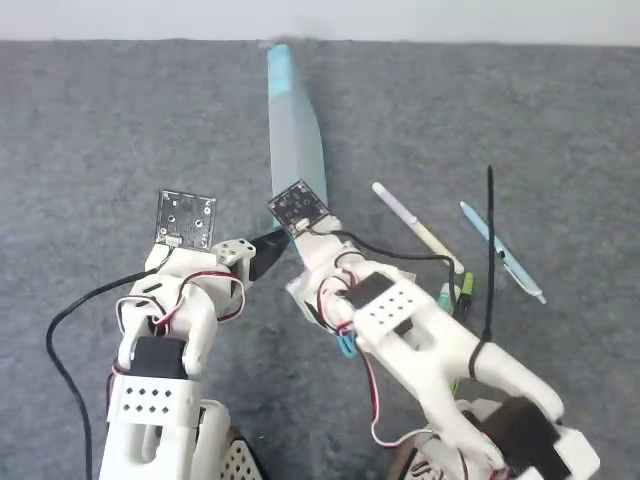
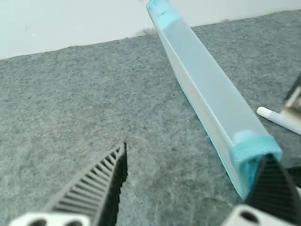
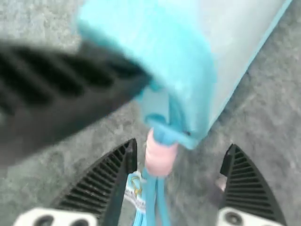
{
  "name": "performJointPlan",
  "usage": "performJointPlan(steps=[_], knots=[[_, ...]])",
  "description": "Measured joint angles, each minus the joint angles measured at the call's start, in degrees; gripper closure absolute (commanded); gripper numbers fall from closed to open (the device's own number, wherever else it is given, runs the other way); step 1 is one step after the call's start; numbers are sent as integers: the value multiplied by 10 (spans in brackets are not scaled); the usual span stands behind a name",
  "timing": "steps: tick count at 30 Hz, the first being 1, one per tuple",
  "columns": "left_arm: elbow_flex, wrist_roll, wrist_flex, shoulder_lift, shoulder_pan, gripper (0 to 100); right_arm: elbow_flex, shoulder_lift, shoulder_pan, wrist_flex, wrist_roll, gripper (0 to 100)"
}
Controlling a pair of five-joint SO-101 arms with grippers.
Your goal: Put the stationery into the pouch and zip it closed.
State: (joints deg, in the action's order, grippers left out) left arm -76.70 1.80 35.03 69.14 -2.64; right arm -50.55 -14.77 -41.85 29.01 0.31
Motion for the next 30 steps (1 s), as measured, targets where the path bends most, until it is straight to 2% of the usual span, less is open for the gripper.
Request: performJointPlan(steps=[6,11,15,18,20,23,30], knots=[[0,0,-1,0,0,600,0,28,1,-34,-41,716],[0,0,-1,0,0,600,0,28,1,-38,-51,833],[0,0,-1,0,0,600,0,28,1,-39,-51,979],[0,0,-1,0,0,600,0,28,1,-39,-49,991],[0,0,-1,0,0,600,0,28,1,-36,-21,993],[0,0,-1,0,0,600,6,8,2,6,17,993],[0,0,-1,0,0,600,38,-115,7,178,85,993]])
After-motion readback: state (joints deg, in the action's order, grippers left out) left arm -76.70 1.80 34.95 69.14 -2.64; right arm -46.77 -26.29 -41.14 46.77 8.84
